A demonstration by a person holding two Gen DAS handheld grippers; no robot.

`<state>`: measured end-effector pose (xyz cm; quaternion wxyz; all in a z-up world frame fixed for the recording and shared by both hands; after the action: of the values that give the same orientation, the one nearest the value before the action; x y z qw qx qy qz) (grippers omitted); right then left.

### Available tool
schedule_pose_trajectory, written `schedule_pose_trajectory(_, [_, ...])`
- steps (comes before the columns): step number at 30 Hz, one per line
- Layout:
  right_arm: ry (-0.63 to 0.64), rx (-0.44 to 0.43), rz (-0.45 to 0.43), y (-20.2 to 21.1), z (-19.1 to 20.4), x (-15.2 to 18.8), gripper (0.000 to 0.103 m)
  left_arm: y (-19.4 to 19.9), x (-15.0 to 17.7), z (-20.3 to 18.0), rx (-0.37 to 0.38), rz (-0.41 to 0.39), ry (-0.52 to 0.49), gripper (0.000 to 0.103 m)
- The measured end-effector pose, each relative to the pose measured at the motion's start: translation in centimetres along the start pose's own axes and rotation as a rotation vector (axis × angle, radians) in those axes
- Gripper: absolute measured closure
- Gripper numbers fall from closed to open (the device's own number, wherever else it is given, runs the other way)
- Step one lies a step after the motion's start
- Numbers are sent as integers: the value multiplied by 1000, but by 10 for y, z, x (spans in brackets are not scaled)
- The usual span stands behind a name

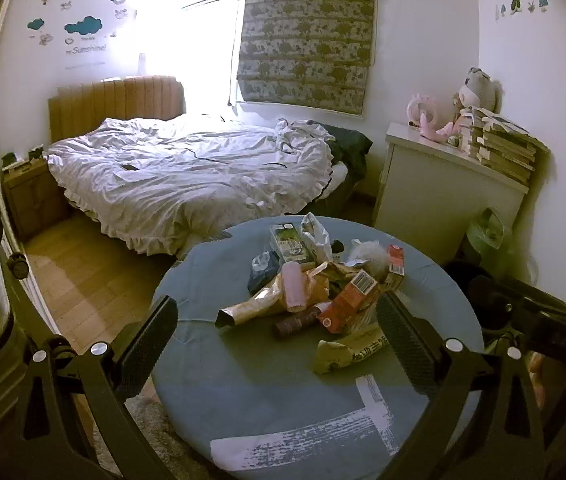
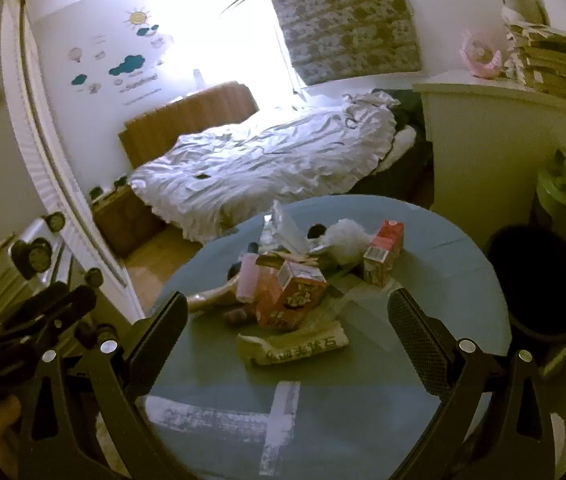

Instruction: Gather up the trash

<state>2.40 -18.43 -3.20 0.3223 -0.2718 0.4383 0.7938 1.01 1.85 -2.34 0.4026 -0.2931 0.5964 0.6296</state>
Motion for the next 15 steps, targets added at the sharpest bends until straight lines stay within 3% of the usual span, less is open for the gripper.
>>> schedule_pose_trajectory(15, [-10, -5, 2, 1, -2, -3, 4, -2, 2, 0, 0, 3, -1, 5])
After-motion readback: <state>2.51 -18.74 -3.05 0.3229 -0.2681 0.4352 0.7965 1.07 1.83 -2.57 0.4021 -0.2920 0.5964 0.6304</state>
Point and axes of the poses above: each gripper's, at about its wrist camera, not at the fingertips, and y roughly against the way its jaws point, z to its left, x to its underside, the point moved 3 cm from there along -y, roughly the way its jaws point, and after that the axes turned 13 degrees about -y, right-handed, at the moved point
